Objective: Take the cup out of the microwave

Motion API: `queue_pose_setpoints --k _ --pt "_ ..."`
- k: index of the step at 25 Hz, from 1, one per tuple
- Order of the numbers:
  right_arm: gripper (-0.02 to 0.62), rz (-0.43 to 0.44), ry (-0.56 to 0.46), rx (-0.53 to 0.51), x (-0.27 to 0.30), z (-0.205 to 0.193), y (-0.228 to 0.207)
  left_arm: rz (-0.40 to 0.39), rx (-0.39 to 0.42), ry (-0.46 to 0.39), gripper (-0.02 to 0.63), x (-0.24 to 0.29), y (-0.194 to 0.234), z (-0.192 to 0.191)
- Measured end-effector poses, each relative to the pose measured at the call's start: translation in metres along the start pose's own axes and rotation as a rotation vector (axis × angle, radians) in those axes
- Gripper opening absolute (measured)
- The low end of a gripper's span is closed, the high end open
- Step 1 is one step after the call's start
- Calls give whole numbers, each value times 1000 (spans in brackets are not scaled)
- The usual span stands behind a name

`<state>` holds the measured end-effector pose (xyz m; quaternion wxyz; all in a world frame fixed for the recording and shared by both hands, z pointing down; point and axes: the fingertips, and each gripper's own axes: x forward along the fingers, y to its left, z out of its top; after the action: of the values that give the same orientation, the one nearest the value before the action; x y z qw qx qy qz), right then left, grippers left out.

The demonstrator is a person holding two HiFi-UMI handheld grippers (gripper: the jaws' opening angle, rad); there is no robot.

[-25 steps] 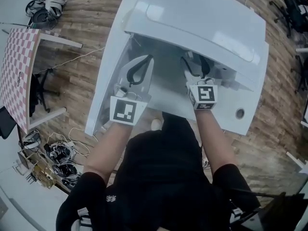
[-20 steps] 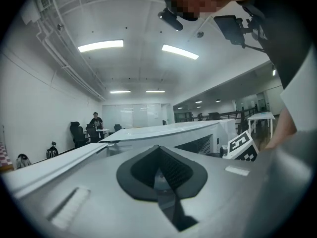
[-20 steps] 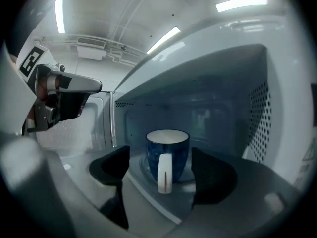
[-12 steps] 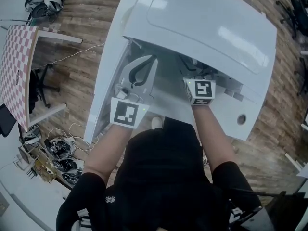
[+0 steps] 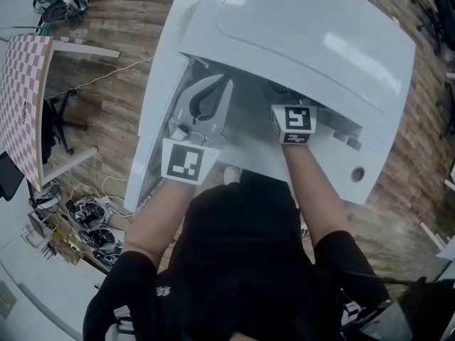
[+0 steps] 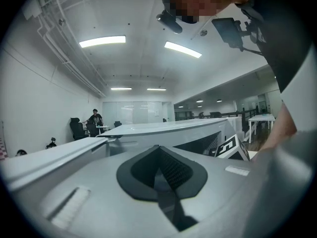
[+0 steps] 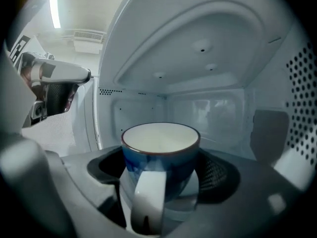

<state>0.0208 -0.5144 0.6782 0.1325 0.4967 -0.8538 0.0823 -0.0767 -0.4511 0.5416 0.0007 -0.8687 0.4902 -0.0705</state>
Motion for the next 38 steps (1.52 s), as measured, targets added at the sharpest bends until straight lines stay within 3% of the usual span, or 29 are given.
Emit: queue_pose_setpoints --k 17,38 --pt "393 11 34 -30 -12 -1 0 24 -19 -28 8 -16 4 18" --pt "391 32 25 11 -100 29 34 7 49 -54 6 -89 -29 54"
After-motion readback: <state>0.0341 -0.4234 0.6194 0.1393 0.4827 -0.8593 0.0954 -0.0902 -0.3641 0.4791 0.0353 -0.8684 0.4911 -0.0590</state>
